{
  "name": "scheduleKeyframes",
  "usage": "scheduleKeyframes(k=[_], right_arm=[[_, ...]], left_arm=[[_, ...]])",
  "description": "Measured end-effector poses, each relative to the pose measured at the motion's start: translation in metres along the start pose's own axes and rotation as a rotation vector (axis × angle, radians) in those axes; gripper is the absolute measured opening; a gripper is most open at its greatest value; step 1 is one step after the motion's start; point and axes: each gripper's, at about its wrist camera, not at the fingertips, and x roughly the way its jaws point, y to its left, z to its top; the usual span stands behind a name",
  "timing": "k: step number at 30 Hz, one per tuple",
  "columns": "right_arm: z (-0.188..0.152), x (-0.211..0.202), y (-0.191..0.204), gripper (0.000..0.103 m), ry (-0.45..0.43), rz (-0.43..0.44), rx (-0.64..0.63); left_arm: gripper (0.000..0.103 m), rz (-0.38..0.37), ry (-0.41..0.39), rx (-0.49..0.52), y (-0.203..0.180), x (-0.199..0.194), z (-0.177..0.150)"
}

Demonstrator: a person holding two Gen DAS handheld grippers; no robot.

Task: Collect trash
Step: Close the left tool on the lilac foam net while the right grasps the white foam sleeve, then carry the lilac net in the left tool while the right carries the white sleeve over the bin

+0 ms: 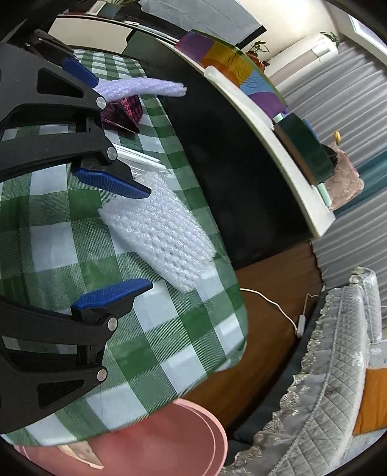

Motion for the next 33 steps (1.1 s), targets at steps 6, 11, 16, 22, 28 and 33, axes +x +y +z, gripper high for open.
scheduleKeyframes(k=[6,11,16,22,28,33], right_arm=[[-0.004,-0.001,0.005,0.014,0.016,0.020,-0.026],[-0.004,-0.025,0.006,0.010,-0.019,0.034,-0.056],[-0.005,-0.058,0.008,0.010,-0.065,0.046,-0.095],[-0.010,-0.101,0.009,0.010,-0.120,0.049,-0.149],[-0.018,-0.141,0.003,0.010,-0.164,0.037,-0.184],[-0.022,-0.163,-0.001,0.010,-0.185,0.026,-0.211]], left_arm=[[0.013,-0.010,0.024,-0.026,0.005,0.001,-0.003],[0.012,-0.010,0.016,-0.055,0.008,-0.011,-0.004],[0.011,-0.007,-0.027,-0.040,0.002,-0.039,-0.001],[0.011,-0.007,-0.074,-0.019,-0.005,-0.073,-0.001],[0.011,-0.015,-0.103,0.002,-0.012,-0.098,-0.004],[0.011,-0.030,-0.127,0.017,-0.021,-0.117,-0.007]])
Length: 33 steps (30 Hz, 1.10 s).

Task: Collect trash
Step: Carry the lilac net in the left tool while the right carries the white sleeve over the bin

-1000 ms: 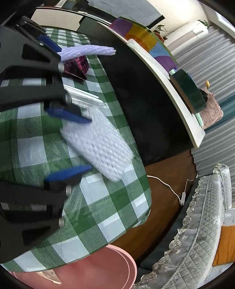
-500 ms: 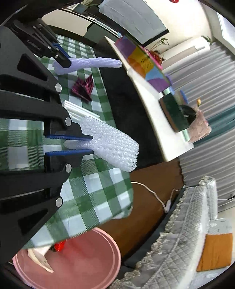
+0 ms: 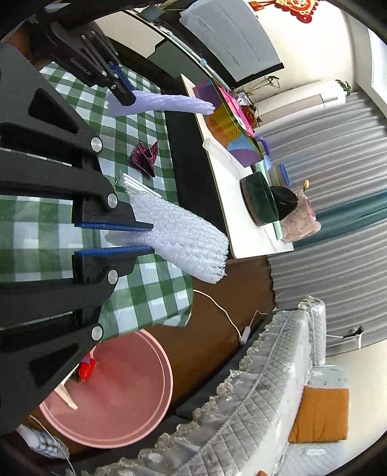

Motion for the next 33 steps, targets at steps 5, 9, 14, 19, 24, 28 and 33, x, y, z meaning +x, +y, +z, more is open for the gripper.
scheduleKeyframes(k=[5,9,14,19,24,28,33], right_arm=[[-0.001,-0.022,-0.004,0.010,-0.025,-0.010,-0.013],[-0.002,-0.037,-0.007,0.010,-0.042,-0.023,-0.023],[-0.003,-0.051,-0.015,0.010,-0.057,-0.041,-0.031],[-0.005,-0.066,-0.026,0.010,-0.074,-0.069,-0.030],[-0.007,-0.076,-0.039,0.010,-0.084,-0.096,-0.027],[-0.010,-0.081,-0.049,0.010,-0.086,-0.118,-0.027],[-0.012,-0.083,-0.064,0.010,-0.083,-0.142,-0.013]], left_arm=[[0.011,-0.015,-0.020,0.021,-0.007,-0.016,-0.001],[0.011,-0.025,-0.033,0.028,-0.011,-0.026,-0.001],[0.011,-0.051,-0.051,0.041,-0.020,-0.036,-0.001],[0.011,-0.076,-0.058,0.058,-0.031,-0.042,-0.003],[0.011,-0.100,-0.058,0.066,-0.041,-0.044,-0.005],[0.011,-0.115,-0.054,0.069,-0.046,-0.042,-0.006],[0.011,-0.136,-0.051,0.077,-0.057,-0.039,-0.006]])
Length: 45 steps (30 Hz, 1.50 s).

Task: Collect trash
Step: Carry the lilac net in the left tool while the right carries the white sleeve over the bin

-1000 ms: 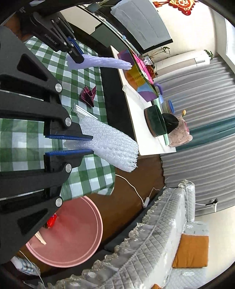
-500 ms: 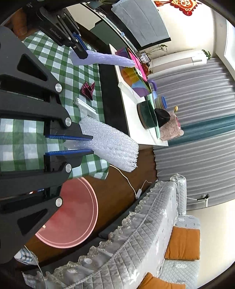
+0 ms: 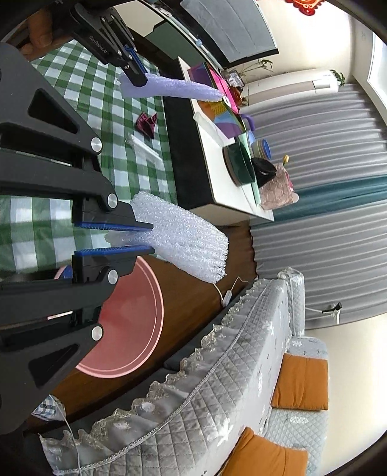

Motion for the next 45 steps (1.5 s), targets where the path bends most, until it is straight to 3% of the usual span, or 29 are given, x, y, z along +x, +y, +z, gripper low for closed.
scheduleKeyframes(k=[36,45], right_arm=[[-0.017,0.006,-0.096,0.010,0.017,-0.140,0.103],[-0.026,0.018,-0.113,0.010,0.041,-0.189,0.102]], left_arm=[[0.011,-0.170,0.038,0.089,-0.096,0.045,-0.009],[0.011,-0.250,0.038,0.101,-0.122,0.061,-0.011]])
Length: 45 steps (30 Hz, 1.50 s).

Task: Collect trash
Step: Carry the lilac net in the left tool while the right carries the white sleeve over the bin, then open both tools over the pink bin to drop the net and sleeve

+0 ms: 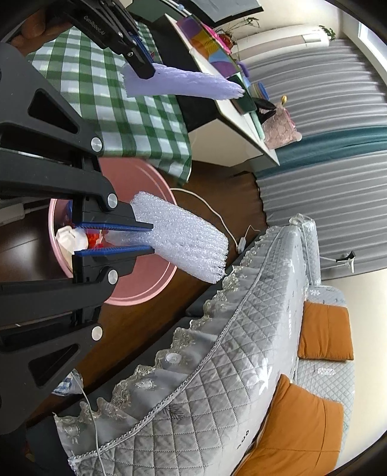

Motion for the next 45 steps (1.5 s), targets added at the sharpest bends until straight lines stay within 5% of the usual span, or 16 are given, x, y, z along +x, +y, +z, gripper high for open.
scheduleKeyframes(k=[23,26,29,45], right_arm=[[-0.008,0.048,-0.015,0.010,0.015,-0.082,-0.015],[-0.009,0.052,-0.017,0.020,0.026,-0.099,-0.015],[-0.010,0.053,-0.022,0.053,0.024,-0.119,0.013],[0.006,0.016,0.002,0.059,-0.039,-0.099,0.030]], left_arm=[[0.012,-0.134,0.034,0.067,-0.033,0.065,-0.004],[0.021,-0.142,0.055,0.063,-0.032,0.072,-0.005],[0.033,-0.138,0.061,0.053,-0.028,0.072,-0.006],[0.033,-0.078,0.006,0.011,0.007,0.023,0.003]])
